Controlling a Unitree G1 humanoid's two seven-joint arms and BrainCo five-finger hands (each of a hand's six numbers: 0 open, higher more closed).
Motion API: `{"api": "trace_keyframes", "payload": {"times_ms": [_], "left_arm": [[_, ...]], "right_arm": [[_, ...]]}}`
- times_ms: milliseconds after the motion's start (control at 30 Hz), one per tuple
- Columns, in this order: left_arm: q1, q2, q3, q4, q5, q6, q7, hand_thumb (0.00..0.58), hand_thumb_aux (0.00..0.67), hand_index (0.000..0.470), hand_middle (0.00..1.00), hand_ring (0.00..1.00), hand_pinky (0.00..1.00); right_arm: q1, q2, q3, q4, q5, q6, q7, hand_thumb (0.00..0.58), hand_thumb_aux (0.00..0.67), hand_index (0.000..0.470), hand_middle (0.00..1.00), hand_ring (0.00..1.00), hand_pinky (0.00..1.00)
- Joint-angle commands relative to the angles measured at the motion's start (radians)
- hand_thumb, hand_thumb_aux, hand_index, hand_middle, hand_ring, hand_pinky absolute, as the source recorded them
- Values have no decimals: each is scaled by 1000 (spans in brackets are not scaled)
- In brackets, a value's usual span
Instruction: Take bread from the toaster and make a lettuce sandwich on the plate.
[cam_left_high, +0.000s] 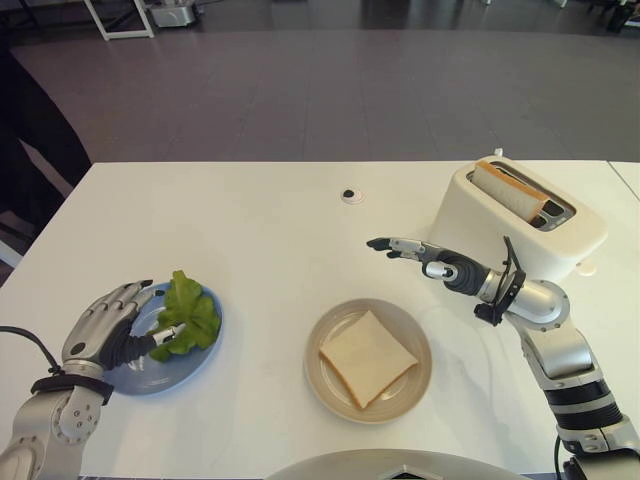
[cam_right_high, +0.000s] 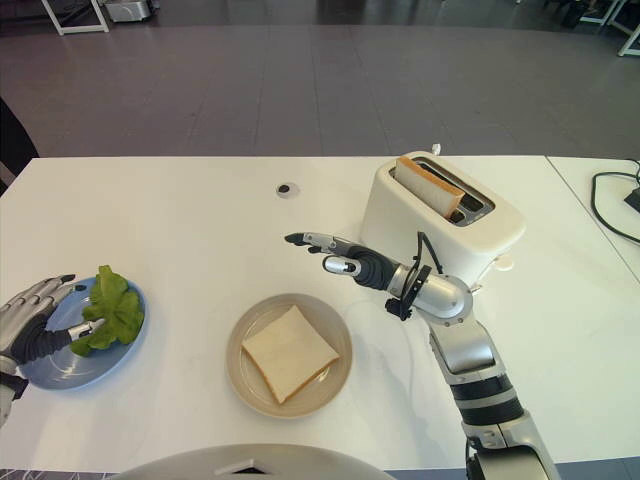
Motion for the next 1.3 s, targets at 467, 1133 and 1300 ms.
{"api": "trace_keyframes", "payload": {"times_ms": [467, 1133, 1300], "left_arm": [[-101, 15, -140, 69, 95, 154, 6, 244, 160, 112, 0, 0, 0], [-144, 27, -251, 109, 122, 207, 30, 576, 615, 431, 0, 0, 0], [-150, 24, -252, 112, 97, 203, 41, 580, 670, 470, 0, 0, 0]], "right_arm": [[22, 12, -2, -1, -22, -12, -17, 0, 0, 0, 0, 0, 0], [21, 27, 0, 4, -46, -30, -35, 0, 0, 0, 0, 0, 0], [18, 29, 1, 11, -55, -40, -39, 0, 0, 0, 0, 0, 0]]}}
